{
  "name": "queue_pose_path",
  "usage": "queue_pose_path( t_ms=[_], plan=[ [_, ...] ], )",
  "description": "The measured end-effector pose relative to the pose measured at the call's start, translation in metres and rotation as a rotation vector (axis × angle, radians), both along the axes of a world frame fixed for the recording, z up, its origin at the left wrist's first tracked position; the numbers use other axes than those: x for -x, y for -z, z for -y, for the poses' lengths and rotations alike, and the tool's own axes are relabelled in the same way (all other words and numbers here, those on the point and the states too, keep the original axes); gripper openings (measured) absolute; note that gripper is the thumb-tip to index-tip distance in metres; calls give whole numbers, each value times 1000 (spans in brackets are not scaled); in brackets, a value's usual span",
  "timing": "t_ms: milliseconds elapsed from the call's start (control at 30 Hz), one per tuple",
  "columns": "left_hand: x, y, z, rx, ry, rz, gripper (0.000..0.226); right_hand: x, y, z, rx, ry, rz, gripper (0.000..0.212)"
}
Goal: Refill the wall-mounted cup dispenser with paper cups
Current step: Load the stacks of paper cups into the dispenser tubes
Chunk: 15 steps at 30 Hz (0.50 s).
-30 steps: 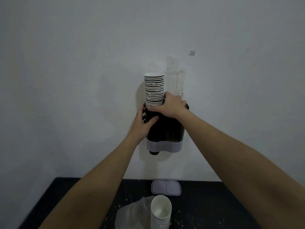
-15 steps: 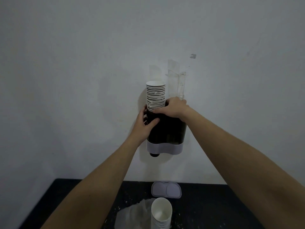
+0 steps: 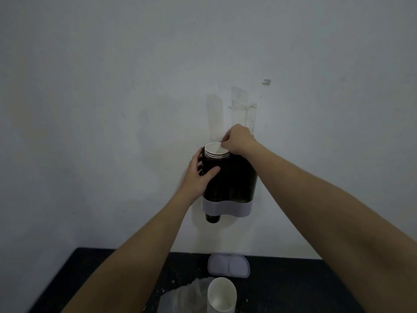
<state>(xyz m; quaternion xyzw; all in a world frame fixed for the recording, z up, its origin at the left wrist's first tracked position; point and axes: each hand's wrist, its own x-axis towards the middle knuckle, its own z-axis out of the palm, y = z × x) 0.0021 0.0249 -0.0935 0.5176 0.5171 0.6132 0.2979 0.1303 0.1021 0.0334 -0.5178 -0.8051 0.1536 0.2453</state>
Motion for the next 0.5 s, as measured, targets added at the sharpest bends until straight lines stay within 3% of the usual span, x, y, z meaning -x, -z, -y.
queue_pose_path(
  t_ms=[500],
  plan=[
    [0, 2, 1, 1, 8, 11, 74, 16, 17, -7, -72, 13, 250, 28]
  ],
)
